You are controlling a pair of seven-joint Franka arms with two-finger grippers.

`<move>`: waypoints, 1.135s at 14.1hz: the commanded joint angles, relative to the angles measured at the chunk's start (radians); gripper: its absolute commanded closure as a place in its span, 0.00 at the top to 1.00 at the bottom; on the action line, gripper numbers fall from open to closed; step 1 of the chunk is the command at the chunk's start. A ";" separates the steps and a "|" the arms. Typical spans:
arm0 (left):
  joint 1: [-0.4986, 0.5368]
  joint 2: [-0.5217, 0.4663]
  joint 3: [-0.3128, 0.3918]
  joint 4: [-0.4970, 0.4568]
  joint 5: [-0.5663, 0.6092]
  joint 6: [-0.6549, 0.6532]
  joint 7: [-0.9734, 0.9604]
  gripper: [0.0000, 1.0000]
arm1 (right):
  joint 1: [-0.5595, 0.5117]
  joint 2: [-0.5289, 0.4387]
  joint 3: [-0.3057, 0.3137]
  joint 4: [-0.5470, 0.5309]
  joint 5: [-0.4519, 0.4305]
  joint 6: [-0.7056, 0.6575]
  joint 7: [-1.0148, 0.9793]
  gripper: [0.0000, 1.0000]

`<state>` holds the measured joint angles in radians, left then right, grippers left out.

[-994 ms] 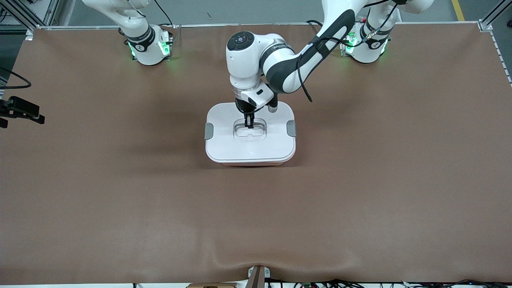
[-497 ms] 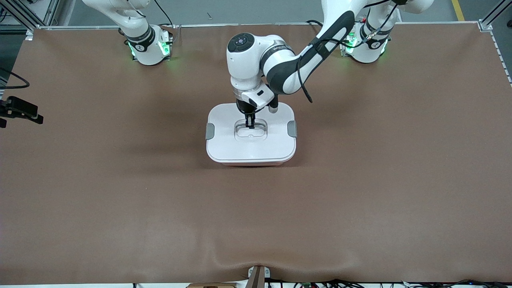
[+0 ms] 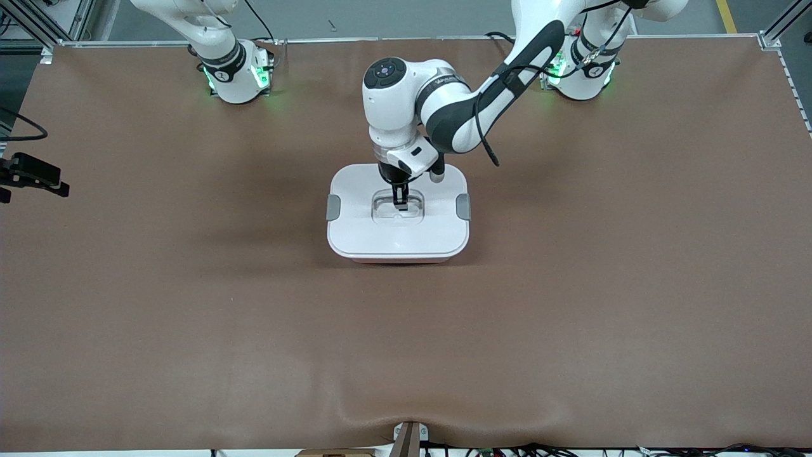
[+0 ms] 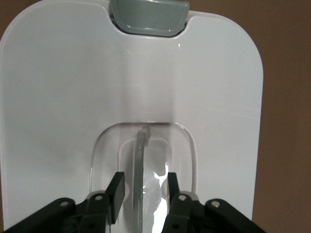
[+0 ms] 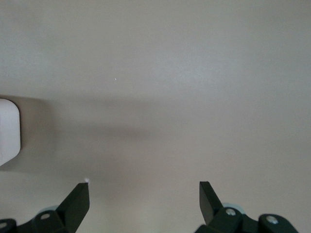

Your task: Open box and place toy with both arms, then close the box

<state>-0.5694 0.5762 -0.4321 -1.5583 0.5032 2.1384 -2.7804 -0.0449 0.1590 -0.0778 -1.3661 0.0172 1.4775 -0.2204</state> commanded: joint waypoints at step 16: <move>0.354 -0.300 -0.011 0.126 -0.166 -0.425 1.142 1.00 | -0.020 -0.015 0.016 -0.005 0.001 -0.002 0.018 1.00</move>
<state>-0.2614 0.3134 -0.4364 -1.4253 0.3585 1.7608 -1.8325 -0.0483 0.1590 -0.0765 -1.3659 0.0169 1.4778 -0.2191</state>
